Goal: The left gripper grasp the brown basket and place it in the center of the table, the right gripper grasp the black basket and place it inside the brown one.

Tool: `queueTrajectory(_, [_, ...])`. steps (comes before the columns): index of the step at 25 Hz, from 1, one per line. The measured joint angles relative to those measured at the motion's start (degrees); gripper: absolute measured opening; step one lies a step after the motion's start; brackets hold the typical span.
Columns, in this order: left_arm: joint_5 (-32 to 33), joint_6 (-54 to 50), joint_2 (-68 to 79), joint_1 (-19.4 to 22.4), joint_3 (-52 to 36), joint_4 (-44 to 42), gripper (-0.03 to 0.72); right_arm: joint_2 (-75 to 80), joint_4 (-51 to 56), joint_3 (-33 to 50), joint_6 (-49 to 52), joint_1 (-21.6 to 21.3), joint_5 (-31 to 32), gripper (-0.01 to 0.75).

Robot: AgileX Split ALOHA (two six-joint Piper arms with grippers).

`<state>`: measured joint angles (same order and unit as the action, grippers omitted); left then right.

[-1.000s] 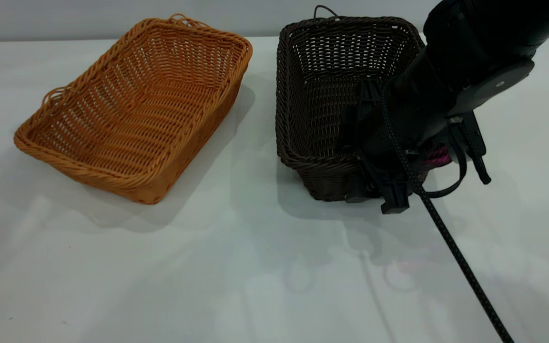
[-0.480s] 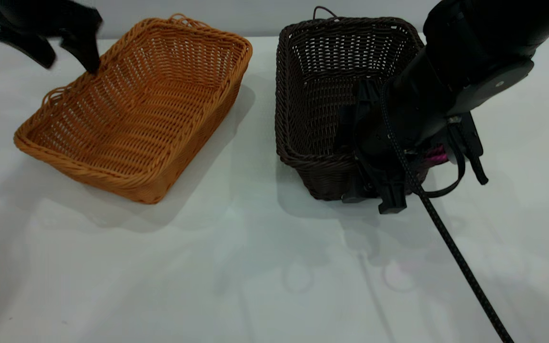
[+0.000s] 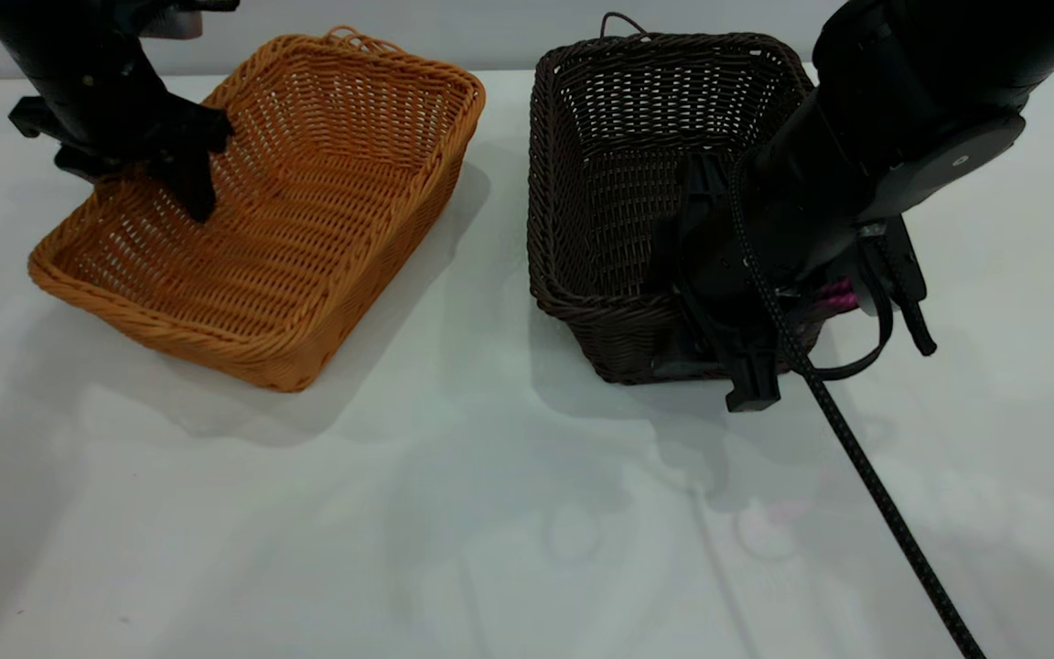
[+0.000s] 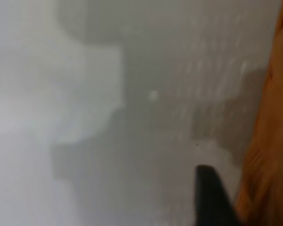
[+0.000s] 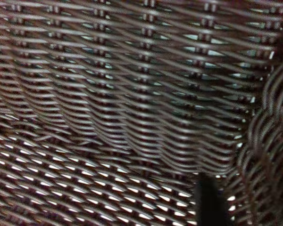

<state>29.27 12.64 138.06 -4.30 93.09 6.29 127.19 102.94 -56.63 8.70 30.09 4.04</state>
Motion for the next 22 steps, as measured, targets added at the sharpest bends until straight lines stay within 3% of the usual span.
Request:
queueTrajectory(3, [-0.7,0.1,0.0,0.0,0.0,0.0,0.216,0.0,0.1,0.0,0.1,0.0,0.1,0.148])
queueTrajectory(5, [-0.6,0.6,0.0,0.0,0.0,0.1,0.155,0.0,0.3,0.0,0.4,-0.2,0.1,0.104])
queueTrajectory(8, [-0.9,0.3,0.0,0.0,0.0,0.8,0.092,0.0,0.2,0.0,0.2,-0.4,0.5,0.102])
queueTrajectory(12, [-1.8,1.6,0.0,0.0,0.0,0.8,0.081,-1.9,0.0,0.1,-0.5,-2.8,1.0,0.102])
queueTrajectory(17, [-3.5,7.4,0.0,-0.7,0.0,1.2,0.08,-8.7,-3.7,0.3,-11.5,-11.4,1.7,0.102])
queueTrajectory(22, [-4.0,26.6,0.0,-5.3,0.1,1.4,0.079,-13.9,-14.0,0.3,-23.0,-24.1,16.7,0.102])
